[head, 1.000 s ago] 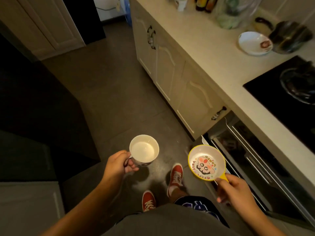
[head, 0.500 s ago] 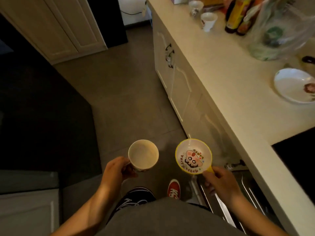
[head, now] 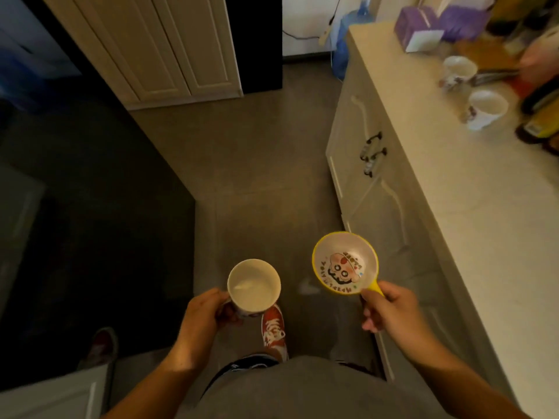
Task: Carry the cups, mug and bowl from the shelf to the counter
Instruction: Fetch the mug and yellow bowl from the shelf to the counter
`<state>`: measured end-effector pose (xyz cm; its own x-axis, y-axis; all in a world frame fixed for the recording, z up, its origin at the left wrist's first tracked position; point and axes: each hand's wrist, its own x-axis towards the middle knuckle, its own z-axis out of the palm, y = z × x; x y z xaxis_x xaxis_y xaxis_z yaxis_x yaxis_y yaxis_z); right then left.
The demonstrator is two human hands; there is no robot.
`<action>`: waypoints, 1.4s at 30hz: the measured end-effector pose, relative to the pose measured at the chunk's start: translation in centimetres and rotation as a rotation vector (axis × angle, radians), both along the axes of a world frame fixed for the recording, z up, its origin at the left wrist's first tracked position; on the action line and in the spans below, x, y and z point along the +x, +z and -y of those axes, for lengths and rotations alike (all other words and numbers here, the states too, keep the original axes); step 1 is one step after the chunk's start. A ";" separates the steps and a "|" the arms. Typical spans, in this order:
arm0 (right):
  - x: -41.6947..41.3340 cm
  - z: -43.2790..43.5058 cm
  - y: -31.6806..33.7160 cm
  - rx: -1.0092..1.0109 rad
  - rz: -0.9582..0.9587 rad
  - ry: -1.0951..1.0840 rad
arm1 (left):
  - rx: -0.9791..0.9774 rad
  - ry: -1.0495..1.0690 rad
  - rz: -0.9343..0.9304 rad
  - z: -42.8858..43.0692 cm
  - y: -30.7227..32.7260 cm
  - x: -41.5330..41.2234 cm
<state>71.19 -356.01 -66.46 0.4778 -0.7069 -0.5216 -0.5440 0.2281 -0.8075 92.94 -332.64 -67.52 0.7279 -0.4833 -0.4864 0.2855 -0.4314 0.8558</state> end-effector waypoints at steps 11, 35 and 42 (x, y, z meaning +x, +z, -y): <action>2.6 10.0 1.3 0.014 -0.084 -0.224 | -0.041 -0.138 -0.023 18.2 1.4 12.5; 11.2 36.8 2.3 -0.083 -0.026 -0.454 | -0.087 -0.465 -0.151 53.3 6.0 19.8; 13.1 37.6 2.5 -0.057 -0.076 -0.695 | -0.073 -0.784 -0.150 62.8 4.6 22.0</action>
<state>84.26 -393.61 -63.95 -0.1312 -0.8625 -0.4888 -0.3432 0.5021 -0.7938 114.98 -395.47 -62.94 0.0923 -0.8614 -0.4995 0.0361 -0.4984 0.8662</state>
